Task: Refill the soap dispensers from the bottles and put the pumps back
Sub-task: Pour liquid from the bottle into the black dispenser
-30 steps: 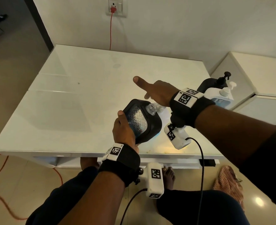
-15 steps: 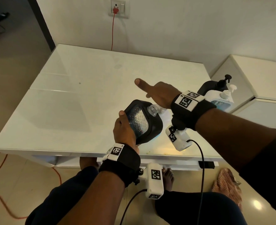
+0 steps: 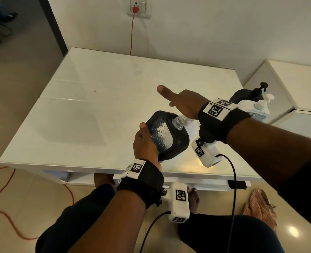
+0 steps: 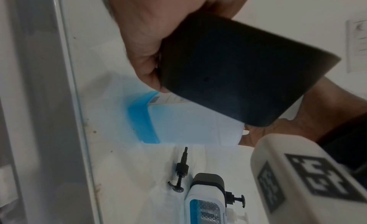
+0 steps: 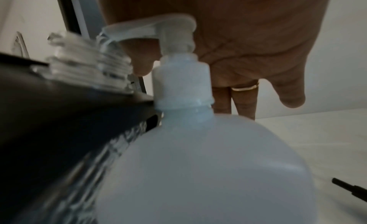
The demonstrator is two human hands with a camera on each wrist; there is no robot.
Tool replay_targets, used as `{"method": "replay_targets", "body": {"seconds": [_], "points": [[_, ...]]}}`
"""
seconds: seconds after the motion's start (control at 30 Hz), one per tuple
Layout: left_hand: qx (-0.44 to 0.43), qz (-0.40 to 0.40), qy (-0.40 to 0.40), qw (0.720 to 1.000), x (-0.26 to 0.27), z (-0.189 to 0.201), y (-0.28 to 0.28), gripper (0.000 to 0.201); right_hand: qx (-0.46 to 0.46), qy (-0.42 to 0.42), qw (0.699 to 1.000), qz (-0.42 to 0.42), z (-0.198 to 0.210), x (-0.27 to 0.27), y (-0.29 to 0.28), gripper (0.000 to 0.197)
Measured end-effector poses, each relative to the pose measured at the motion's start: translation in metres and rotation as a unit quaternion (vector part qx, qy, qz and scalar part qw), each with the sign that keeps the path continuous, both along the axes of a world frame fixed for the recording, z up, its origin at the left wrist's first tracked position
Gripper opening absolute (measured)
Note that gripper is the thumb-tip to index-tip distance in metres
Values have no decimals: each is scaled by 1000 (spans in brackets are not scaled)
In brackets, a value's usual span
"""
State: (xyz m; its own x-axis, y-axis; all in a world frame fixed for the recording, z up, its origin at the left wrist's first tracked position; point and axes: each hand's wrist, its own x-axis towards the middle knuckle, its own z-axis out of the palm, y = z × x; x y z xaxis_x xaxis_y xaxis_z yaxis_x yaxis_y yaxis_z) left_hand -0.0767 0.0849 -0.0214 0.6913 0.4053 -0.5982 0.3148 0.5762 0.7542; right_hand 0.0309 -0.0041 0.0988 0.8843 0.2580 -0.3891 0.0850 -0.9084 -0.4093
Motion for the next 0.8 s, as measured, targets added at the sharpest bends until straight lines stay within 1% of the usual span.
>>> {"method": "replay_targets", "body": {"seconds": [0.07, 0.2, 0.3, 0.4, 0.5, 0.57, 0.63, 0.67, 0.77, 0.8], "points": [[-2, 3, -2, 1000, 0, 1, 0, 60, -2, -3, 1000, -4, -2, 0, 0, 124], [5, -2, -1, 1000, -2, 1, -2, 52, 11, 28, 999, -10, 5, 1, 1, 129], [7, -5, -3, 1000, -2, 2, -1, 62, 15, 33, 999, -18, 9, 2, 1, 126], [3, 0, -3, 1000, 0, 3, -1, 62, 9, 17, 1000, -5, 5, 0, 0, 131], [2, 0, -2, 1000, -1, 3, -2, 67, 2, -6, 1000, -7, 0, -1, 0, 127], [4, -4, -6, 1000, -3, 6, -2, 63, -5, -7, 1000, -10, 0, -2, 1, 126], [6, 0, -6, 1000, -3, 5, -2, 54, -8, 4, 1000, -11, 3, -3, 2, 125], [8, -2, -2, 1000, -4, 5, -2, 53, -6, 8, 1000, -14, 4, -3, 2, 124], [10, -5, 3, 1000, -3, 2, -2, 69, 10, 18, 999, -27, 10, -2, 1, 117], [11, -4, 3, 1000, -2, 2, -3, 71, 11, 22, 999, -30, 12, -2, 1, 116]]}}
